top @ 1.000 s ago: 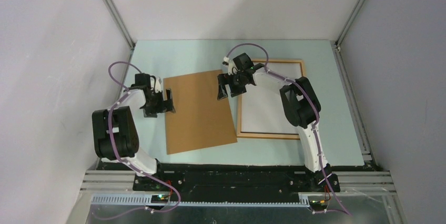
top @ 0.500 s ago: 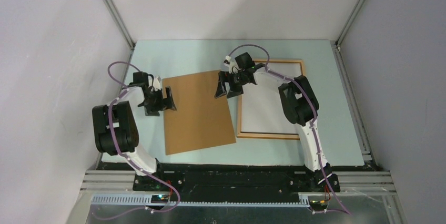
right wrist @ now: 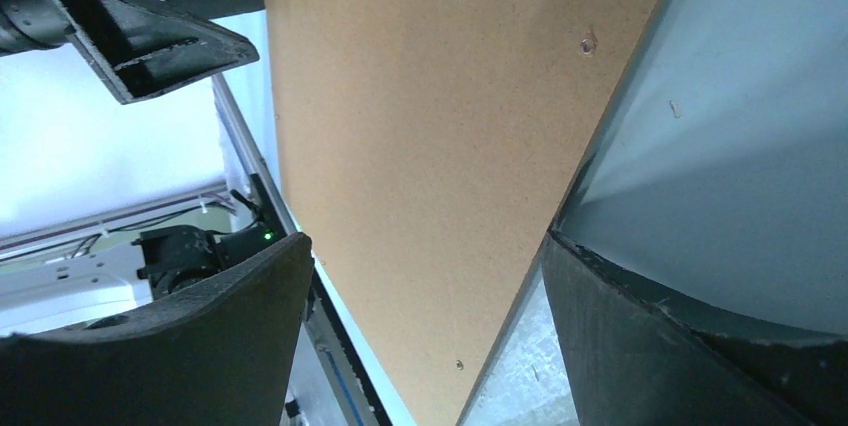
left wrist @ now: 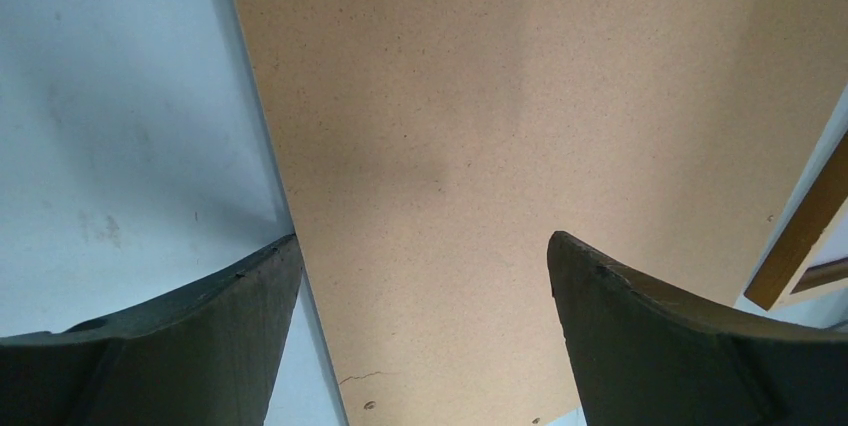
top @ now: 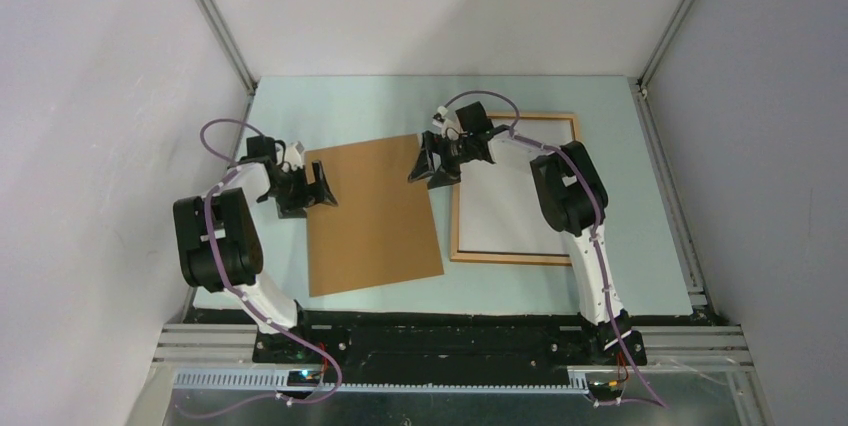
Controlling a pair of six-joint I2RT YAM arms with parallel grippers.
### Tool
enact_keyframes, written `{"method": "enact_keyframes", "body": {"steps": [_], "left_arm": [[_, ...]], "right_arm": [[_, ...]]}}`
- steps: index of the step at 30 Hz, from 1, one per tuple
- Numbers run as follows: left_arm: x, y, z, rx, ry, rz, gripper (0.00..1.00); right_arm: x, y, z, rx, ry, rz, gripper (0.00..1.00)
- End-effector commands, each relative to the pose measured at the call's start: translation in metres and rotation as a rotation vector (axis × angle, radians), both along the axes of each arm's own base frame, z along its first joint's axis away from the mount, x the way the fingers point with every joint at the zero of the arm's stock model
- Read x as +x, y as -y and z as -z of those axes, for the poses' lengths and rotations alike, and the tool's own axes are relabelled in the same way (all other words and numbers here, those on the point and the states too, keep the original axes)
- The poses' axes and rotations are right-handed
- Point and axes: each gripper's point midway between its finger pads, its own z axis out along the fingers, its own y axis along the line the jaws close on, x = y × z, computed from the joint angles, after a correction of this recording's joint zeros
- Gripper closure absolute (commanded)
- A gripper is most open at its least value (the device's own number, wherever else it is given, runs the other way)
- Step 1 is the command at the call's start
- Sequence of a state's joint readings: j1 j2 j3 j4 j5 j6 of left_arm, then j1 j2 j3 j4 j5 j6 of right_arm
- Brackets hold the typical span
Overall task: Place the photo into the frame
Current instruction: Pick up the photo frame item at the center of the board.
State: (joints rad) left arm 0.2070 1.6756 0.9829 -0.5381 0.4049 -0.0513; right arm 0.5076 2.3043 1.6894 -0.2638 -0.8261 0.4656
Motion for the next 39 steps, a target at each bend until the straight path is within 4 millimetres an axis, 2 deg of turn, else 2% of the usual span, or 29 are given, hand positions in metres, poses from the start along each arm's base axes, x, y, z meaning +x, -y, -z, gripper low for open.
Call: {"method": "enact_keyframes", "body": {"steps": [1, 4, 8, 20, 26, 39], "left_arm": [[-0.009, 0.026, -0.001, -0.146, -0.007, 0.065, 0.04], [-0.008, 0.033, -0.010, -0.186, 0.020, 0.085, 0.04], [-0.006, 0.040, -0.023, -0.231, 0.055, 0.111, 0.05], [0.000, 0.058, -0.074, -0.350, 0.192, 0.184, 0.06], [0.001, 0.066, -0.093, -0.410, 0.226, 0.205, 0.07], [-0.004, 0.080, -0.140, -0.485, 0.338, 0.263, 0.07]], "right_arm": [[-0.013, -0.012, -0.021, 0.110, -0.035, -0.048, 0.12], [-0.013, -0.013, -0.032, 0.142, -0.025, -0.054, 0.14], [-0.015, -0.012, -0.038, 0.162, -0.024, -0.057, 0.17], [-0.010, 0.007, -0.030, 0.165, -0.018, -0.040, 0.24], [-0.008, 0.011, -0.035, 0.191, -0.014, -0.045, 0.27], [-0.001, 0.014, -0.014, 0.132, -0.005, -0.040, 0.27]]}}
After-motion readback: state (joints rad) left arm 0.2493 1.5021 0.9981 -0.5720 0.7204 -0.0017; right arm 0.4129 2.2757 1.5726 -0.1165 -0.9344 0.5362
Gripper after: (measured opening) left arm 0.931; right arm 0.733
